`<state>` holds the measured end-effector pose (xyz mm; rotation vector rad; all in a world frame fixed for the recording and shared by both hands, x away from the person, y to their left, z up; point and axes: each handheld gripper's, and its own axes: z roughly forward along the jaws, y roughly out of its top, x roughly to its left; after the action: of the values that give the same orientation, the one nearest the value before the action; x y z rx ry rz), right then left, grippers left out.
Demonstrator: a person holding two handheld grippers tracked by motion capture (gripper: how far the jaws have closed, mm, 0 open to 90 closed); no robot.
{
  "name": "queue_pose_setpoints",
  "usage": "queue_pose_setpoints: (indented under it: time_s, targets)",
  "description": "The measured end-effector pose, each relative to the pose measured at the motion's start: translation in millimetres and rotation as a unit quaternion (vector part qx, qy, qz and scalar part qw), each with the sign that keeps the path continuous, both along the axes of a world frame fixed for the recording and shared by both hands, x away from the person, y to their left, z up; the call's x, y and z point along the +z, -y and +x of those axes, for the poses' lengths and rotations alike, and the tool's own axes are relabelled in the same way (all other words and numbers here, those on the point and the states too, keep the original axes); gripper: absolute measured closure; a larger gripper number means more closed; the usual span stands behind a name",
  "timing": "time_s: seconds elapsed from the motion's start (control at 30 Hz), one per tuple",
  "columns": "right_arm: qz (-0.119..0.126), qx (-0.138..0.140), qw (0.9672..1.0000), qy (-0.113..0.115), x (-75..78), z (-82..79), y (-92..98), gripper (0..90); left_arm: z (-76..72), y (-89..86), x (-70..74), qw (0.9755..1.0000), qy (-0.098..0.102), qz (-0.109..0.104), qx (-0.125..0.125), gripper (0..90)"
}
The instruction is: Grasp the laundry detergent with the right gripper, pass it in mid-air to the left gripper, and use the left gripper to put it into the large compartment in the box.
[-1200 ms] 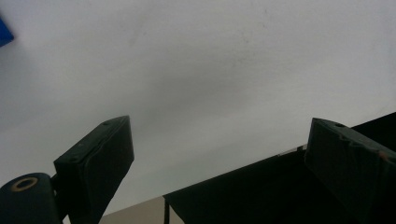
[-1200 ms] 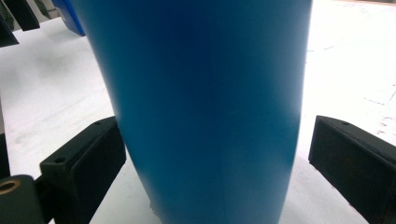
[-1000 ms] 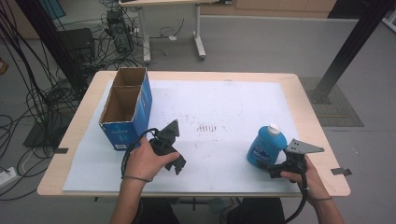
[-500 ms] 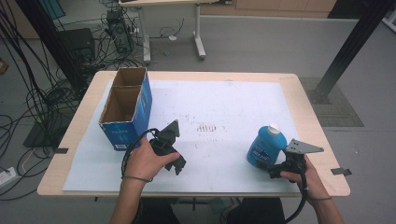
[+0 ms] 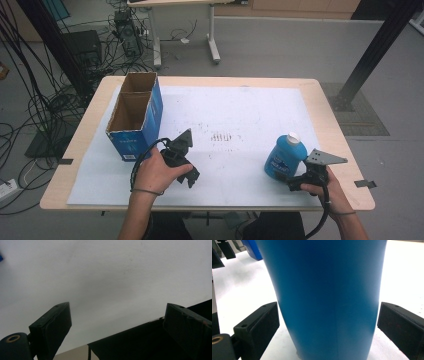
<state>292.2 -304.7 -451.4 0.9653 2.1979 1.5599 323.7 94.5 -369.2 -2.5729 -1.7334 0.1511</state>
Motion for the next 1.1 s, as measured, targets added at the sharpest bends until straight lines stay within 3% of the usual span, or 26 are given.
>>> queue_pose_setpoints:
  time_s: [1.1]
  targets:
    - [0.001, 0.002, 1.0000, 0.000, 0.7, -0.7, 1.1, 3.6, -0.2, -0.2, 0.8, 1.0000, -0.001, 0.001, 0.000, 8.4]
